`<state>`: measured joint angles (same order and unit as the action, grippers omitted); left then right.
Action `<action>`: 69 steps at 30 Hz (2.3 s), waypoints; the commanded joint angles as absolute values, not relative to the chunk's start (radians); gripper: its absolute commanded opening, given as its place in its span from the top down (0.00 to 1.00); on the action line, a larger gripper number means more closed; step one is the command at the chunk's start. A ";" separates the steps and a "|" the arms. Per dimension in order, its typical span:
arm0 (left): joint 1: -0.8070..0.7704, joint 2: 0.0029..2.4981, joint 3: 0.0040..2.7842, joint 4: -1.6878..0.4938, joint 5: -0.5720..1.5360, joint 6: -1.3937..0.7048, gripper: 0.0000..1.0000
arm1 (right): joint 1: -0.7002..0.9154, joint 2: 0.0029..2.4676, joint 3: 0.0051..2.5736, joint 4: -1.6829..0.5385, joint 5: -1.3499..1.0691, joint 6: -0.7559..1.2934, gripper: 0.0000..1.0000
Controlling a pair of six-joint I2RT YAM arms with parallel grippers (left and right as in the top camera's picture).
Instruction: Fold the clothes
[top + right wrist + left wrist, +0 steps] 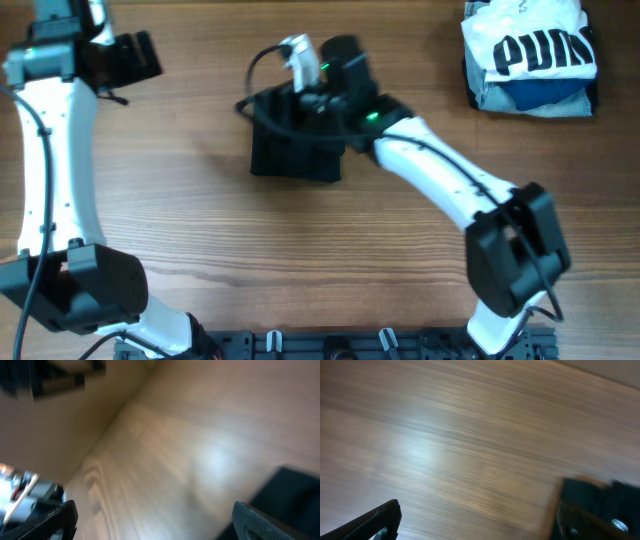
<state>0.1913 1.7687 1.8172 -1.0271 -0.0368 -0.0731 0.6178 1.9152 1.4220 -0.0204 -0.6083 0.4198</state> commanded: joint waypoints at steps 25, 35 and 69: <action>0.290 2.003 1.832 -1.028 -0.043 -0.060 0.00 | 0.529 2.001 1.530 -0.484 -0.381 0.515 0.96; 0.290 2.003 1.832 -1.028 -0.042 -0.060 0.00 | 0.546 1.970 1.643 -0.575 -0.340 0.510 0.29; 0.290 2.003 1.832 -1.021 -0.005 -0.060 0.00 | 0.713 2.031 1.885 -0.639 -0.209 0.290 0.00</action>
<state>0.2893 1.9938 1.8175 -1.0275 -0.0216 -0.0727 0.7692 2.1235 1.7893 -0.5587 -0.2626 0.3351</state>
